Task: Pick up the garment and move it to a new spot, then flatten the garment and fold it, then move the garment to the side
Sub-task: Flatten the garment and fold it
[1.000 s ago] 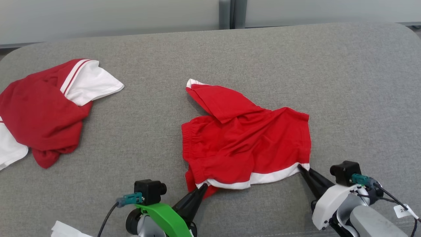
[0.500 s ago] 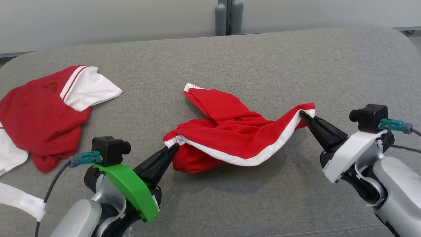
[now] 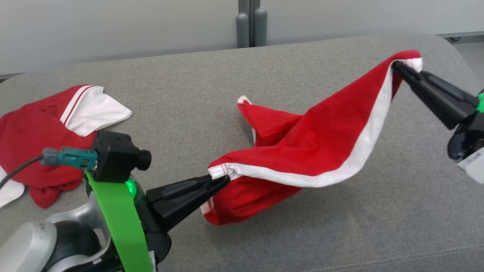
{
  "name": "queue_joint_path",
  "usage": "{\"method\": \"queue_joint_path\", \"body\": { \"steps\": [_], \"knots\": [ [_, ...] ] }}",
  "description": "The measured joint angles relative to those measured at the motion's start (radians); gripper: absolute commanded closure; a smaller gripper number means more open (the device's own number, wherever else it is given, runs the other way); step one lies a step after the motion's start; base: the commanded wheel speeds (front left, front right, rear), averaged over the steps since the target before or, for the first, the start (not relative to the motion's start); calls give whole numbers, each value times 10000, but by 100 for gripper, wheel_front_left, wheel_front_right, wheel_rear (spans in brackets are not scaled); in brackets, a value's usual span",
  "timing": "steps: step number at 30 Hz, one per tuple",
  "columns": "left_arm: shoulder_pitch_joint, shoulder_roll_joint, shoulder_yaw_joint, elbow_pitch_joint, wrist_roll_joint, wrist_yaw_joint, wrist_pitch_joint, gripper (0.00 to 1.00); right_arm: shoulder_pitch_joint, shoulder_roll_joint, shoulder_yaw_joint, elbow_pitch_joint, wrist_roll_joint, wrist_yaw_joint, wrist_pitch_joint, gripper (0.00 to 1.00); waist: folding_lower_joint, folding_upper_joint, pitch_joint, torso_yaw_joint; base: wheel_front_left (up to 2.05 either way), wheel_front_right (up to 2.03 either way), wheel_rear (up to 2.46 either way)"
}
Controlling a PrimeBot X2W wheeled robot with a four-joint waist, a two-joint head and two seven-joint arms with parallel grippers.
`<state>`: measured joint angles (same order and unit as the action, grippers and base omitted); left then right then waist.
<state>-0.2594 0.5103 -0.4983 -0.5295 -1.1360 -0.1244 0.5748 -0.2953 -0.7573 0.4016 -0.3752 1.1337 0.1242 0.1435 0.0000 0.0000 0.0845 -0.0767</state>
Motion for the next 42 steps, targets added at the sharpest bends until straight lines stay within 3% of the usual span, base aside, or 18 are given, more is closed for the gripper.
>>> {"method": "queue_joint_path", "body": {
  "steps": [3,7,11,15,18,21,22,24,26,28,31,32,35,39,42],
  "knots": [
    [-437,270,334,-995,-688,151,662,100,12,-554,-895,-1047,823,0,174,100,0,0,151,-56,0,0,0],
    [-1385,499,1225,-2077,-1567,790,1269,100,14,-1135,-2140,-1971,1858,-56,330,100,0,0,434,-138,0,0,0],
    [-2336,790,2194,-2571,-2364,1643,1850,100,26,-1804,-3250,-2169,2815,-639,677,100,0,0,780,-223,0,0,0],
    [-3040,1191,2744,-2295,-2869,2330,2485,100,172,-2259,-3377,-1998,3615,-924,1446,100,0,0,1211,-294,0,0,0],
    [-3382,1210,2740,-1356,-3129,2403,2821,100,110,-2211,-2899,-1655,4153,-974,2004,100,0,0,1583,-327,0,0,0],
    [-3775,1193,2608,-23,-3112,2403,3051,100,-858,-1720,-2372,-1223,4140,-1154,2194,100,0,1,1974,-329,0,0,0],
    [-4241,1179,2410,955,-2738,2403,3060,100,-2071,-930,-2136,-1028,4128,-1383,2092,100,1,0,2242,-317,0,0,0],
    [-4946,968,2382,1896,-1898,2403,2750,100,-3458,-38,-2040,-602,3720,-1822,1647,100,1,0,2516,-292,0,0,0],
    [-5825,558,2380,2652,-1064,2389,2199,100,-4895,708,-2015,50,2805,-2472,1037,100,1,0,2787,-258,0,0,0],
    [-6802,173,2316,3101,142,2385,1499,100,-6182,1534,-1921,587,2104,-2698,383,100,1,0,3064,-224,0,0,0],
    [-8170,-316,2314,3315,1820,2259,79,100,-7644,2600,-1733,1287,1081,-2736,-606,100,2,0,3483,-190,0,0,0],
    [-8521,-497,2192,3241,2169,1939,-353,100,-8033,2878,-1672,1486,861,-2708,-853,100,2,0,3626,-184,0,0,0],
    [-8840,-1221,1687,3248,2817,1509,-1367,100,-8464,3147,-1277,1996,173,-2619,-1300,100,1,0,4049,-174,0,0,0],
    [-7543,-1212,736,3312,3864,800,-2357,100,-7390,3193,-562,2238,-213,-2566,-1565,100,2,0,4616,-159,0,0,0],
    [-5793,-1183,834,3578,4220,1045,-3279,100,-5692,3193,-63,2188,-217,-2564,-1638,100,3,0,5044,-154,0,0,0]
  ]
}}
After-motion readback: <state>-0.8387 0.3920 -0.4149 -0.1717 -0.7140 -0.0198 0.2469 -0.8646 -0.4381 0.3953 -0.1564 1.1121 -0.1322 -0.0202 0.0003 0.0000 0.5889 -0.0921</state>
